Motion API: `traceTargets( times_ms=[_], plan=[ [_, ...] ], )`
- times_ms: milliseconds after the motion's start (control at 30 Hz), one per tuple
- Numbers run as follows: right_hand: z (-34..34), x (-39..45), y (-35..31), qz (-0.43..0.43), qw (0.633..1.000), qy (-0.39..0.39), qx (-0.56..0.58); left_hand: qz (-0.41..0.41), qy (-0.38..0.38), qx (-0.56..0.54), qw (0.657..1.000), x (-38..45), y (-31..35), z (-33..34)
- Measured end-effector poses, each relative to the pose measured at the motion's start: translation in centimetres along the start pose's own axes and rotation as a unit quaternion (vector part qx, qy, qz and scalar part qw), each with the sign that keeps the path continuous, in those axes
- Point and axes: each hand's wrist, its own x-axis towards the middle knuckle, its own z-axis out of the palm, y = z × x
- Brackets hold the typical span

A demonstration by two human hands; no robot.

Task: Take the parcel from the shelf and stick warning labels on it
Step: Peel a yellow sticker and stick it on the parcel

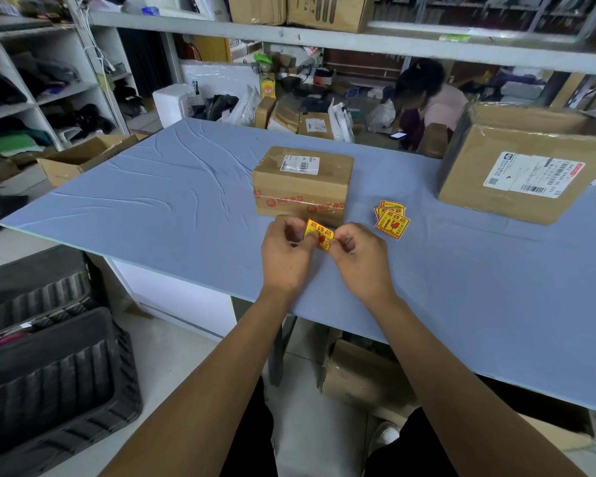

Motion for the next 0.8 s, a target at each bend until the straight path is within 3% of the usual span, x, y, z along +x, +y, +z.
traceTargets(
  times_ms=[267, 533, 800],
  plan=[
    [-0.4, 0.0, 0.5, 0.048, 0.997, -0.029, 0.046, 0.022, -0.013, 0.025, 0.999, 0.1, -0.3, -0.1],
    [-0.4, 2.2, 1.7, 0.058, 0.997, 0.011, 0.047, 0.017, 0.010, 0.003, 1.000, 1.9, 0.1, 1.0],
    [1.3, 5.7, 2.2, 0.070, 0.991, 0.100, 0.048, 0.017, 0.068, -0.001, 0.998, 6.0, -0.1, 3.1]
  ],
)
